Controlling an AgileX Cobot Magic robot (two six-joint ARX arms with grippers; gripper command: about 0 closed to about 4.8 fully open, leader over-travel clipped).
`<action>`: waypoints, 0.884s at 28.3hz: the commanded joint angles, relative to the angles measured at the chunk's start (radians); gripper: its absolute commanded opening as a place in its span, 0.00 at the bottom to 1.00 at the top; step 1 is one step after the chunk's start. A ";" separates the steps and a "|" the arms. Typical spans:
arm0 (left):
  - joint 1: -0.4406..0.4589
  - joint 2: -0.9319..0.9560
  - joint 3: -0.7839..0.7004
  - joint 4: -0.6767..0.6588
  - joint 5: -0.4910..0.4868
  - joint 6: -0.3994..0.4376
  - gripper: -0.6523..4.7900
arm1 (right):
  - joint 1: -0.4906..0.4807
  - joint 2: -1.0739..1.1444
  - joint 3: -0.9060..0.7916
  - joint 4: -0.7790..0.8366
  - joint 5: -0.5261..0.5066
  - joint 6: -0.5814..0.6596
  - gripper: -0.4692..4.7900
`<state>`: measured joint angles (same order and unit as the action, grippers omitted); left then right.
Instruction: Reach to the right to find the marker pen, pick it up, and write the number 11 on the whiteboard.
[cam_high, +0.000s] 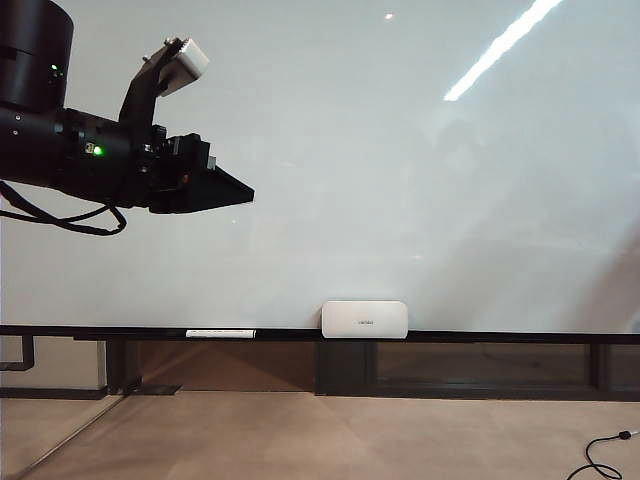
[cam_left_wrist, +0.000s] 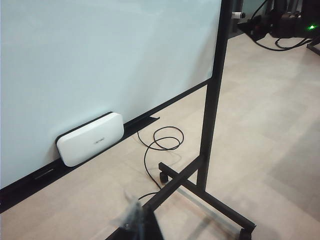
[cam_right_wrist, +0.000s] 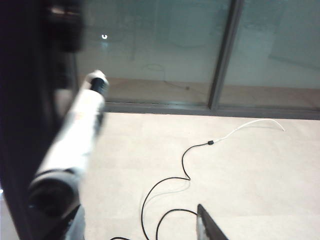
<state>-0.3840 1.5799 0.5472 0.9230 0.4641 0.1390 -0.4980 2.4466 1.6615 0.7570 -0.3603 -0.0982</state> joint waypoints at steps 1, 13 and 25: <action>-0.001 -0.002 0.002 0.013 0.006 0.003 0.11 | -0.005 -0.008 0.002 0.016 -0.064 0.024 0.63; -0.001 -0.002 0.002 0.014 0.006 0.000 0.11 | 0.002 -0.015 0.002 0.008 -0.085 0.024 0.63; -0.001 -0.002 0.002 0.014 0.007 0.000 0.11 | 0.001 -0.039 0.002 0.002 -0.140 0.048 0.63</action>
<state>-0.3836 1.5799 0.5472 0.9234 0.4671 0.1387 -0.4988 2.4153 1.6611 0.7559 -0.4938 -0.0589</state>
